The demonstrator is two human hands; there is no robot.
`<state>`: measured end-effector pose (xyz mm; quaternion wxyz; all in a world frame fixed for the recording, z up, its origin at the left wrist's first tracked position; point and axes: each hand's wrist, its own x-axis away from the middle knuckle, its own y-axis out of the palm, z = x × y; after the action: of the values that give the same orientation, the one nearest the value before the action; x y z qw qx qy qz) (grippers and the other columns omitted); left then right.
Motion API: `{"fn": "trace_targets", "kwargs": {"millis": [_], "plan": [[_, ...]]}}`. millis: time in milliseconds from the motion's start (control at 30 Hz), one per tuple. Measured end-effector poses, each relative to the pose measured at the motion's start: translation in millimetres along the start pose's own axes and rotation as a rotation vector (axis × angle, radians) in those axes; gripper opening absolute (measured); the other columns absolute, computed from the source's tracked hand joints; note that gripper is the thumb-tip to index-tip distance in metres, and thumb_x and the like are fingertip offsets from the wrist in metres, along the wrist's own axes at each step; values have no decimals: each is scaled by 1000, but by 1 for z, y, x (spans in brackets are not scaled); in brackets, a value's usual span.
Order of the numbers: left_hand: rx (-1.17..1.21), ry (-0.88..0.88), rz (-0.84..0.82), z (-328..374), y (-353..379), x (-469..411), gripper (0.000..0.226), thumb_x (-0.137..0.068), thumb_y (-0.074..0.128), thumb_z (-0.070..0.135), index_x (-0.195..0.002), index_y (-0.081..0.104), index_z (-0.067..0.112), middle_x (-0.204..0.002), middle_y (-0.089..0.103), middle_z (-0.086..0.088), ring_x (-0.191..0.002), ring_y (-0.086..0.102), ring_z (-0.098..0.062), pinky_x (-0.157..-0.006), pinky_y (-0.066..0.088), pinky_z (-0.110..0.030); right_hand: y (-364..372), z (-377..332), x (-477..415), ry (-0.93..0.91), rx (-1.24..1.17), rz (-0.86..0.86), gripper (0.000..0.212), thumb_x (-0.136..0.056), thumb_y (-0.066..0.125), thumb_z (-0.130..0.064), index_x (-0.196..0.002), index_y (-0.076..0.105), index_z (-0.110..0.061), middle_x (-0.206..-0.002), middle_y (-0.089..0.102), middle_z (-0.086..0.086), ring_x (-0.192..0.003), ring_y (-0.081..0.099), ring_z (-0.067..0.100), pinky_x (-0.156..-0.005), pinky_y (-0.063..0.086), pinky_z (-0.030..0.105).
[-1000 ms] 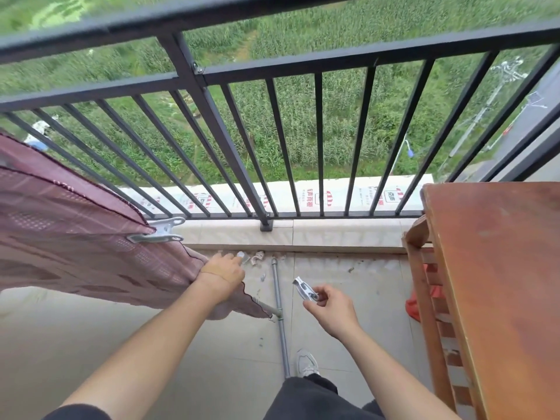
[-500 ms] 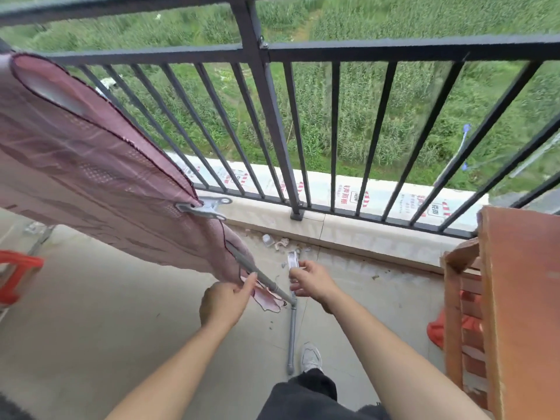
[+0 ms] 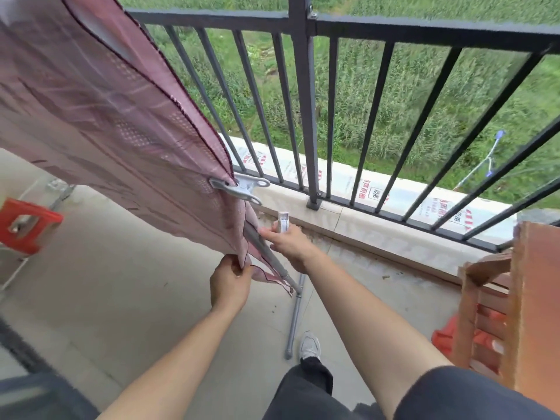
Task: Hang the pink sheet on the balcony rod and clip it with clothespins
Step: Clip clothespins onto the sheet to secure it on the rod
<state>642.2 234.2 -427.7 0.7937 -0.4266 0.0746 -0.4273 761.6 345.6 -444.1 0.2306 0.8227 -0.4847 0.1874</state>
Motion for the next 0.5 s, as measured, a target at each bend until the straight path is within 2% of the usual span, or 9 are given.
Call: {"fn": "trace_targets", "kwargs": {"millis": [67,133,233,300,333,400,433,500], "plan": [[21,-6,-4,-1,-1,2,21,-85,66,23,-71,50,26,-64,58,14,-68,54,-23,-52,36,-26,6,1,-2,-16,-73,49,31,-87,75,-18,-72,49,-22,-72,56,-1,-74,51,14,-81,48,38],[26,6,-12,-3,-1,3,16,-86,64,21,-76,53,24,-67,59,9,-72,55,-26,-56,35,-31,5,-5,-5,-53,-80,182,25,-91,70,-17,-77,50,-20,-73,59,2,-70,49,15,-76,44,35],[9,44,-18,-1,1,4,13,-90,59,16,-81,53,22,-76,64,-2,-74,55,-27,-59,31,-31,-10,-21,-7,-94,-119,328,24,-97,59,-20,-75,49,-22,-69,57,1,-68,51,18,-67,44,31],[-1,60,-18,3,2,2,15,-91,55,12,-81,51,22,-84,67,-10,-74,52,-28,-58,28,-32,-25,-35,-5,-137,-110,385,21,-94,62,-33,-80,50,-23,-78,56,1,-76,52,19,-70,44,32],[-1,68,-22,5,3,1,16,-91,54,9,-81,51,21,-85,67,-12,-74,51,-28,-58,28,-33,-32,-41,-3,-149,-81,389,28,-89,65,-47,-91,54,-22,-88,58,-1,-84,54,18,-76,46,33],[7,77,-47,8,5,0,17,-90,52,5,-81,50,20,-84,65,-12,-76,55,-32,-59,31,-33,-44,-48,4,-168,20,355,83,-70,69,-77,-124,50,-17,-115,61,-3,-105,58,16,-93,50,37],[10,75,-63,10,6,0,16,-90,50,4,-82,51,19,-83,64,-12,-78,57,-33,-59,32,-33,-47,-50,8,-191,62,328,100,-59,73,-82,-130,44,-17,-121,62,-1,-109,61,16,-96,53,38],[5,63,-90,12,8,0,12,-90,50,5,-86,53,15,-83,64,-9,-80,58,-33,-60,34,-33,-51,-46,15,-239,203,289,101,-47,82,-78,-119,43,-20,-110,65,0,-100,65,13,-83,57,30]]}}
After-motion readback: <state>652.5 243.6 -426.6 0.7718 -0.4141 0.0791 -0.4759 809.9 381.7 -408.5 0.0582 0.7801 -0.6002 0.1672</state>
